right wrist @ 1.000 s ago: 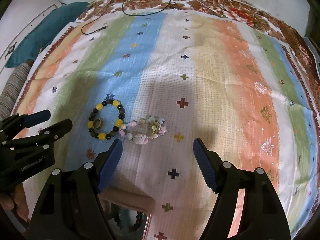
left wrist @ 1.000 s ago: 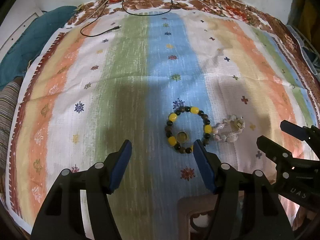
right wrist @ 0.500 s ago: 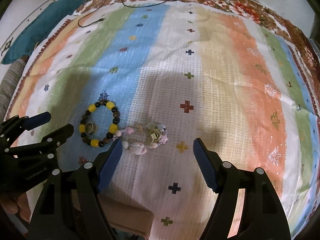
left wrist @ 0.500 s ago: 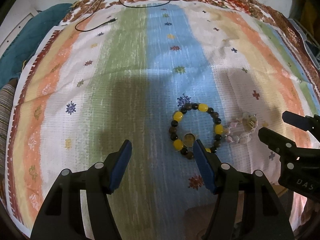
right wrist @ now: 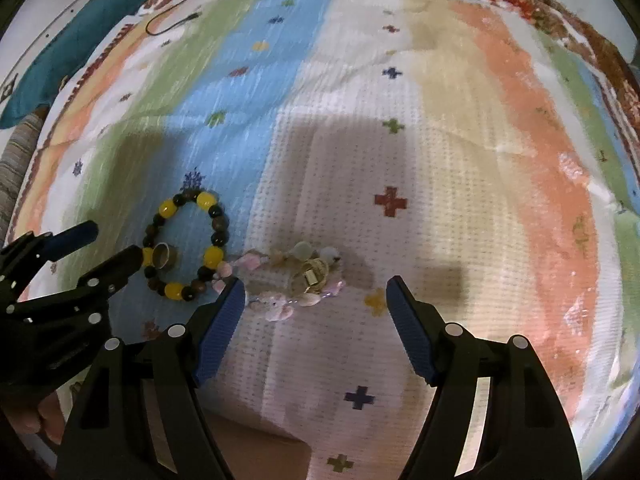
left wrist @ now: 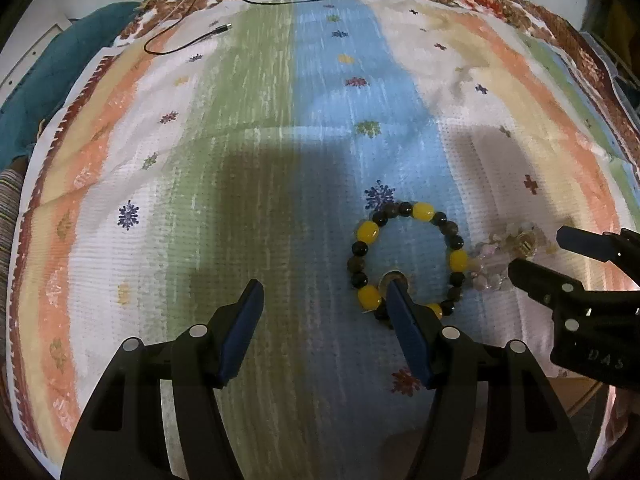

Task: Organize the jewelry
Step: 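Move both open tools forward to the yellow-black and pink charm bracelets, then close the left tool on the yellow-black bead bracelet while the right tool grips the pink charm bracelet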

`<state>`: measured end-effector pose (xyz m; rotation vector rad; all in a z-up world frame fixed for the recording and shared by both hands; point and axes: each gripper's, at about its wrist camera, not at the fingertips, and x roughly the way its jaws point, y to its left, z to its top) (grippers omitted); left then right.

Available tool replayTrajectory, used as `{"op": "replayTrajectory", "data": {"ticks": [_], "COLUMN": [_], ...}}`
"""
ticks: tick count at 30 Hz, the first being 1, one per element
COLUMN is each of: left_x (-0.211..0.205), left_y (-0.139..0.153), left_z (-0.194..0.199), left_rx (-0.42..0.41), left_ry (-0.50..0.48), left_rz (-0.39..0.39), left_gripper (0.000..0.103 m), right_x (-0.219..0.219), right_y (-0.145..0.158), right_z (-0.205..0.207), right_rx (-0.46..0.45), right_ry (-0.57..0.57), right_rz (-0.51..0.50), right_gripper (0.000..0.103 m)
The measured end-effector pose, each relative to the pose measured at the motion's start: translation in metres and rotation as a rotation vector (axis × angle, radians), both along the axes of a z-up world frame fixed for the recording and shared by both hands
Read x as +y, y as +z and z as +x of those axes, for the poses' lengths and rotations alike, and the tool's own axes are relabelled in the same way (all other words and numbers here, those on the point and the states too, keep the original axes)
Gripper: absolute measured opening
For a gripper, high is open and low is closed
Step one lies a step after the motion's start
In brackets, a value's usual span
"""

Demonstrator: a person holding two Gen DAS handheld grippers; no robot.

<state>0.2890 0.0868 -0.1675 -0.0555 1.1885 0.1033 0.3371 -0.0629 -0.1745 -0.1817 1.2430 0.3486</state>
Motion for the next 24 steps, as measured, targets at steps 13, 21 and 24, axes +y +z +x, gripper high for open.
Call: {"op": "replayTrajectory", "data": {"ticks": [13, 21, 24], "left_x": [0.014, 0.015, 0.013], "left_y": [-0.008, -0.012, -0.013], "left_z": [0.009, 0.008, 0.009], "left_rx": [-0.022, -0.027, -0.026], "left_ry": [0.039, 0.024, 0.017], "left_rz": [-0.058, -0.042, -0.034], "left_gripper": [0.063, 0.063, 0.063], "right_x": [-0.019, -0.014, -0.010], "right_y": [-0.005, -0.008, -0.010], "right_z": [0.006, 0.005, 0.005], "right_rx": [0.074, 0.075, 0.072], "right_ry": [-0.093, -0.103, -0.093], "right_rz": [0.121, 0.105, 0.054], "right_gripper": [0.073, 0.073, 0.065]}}
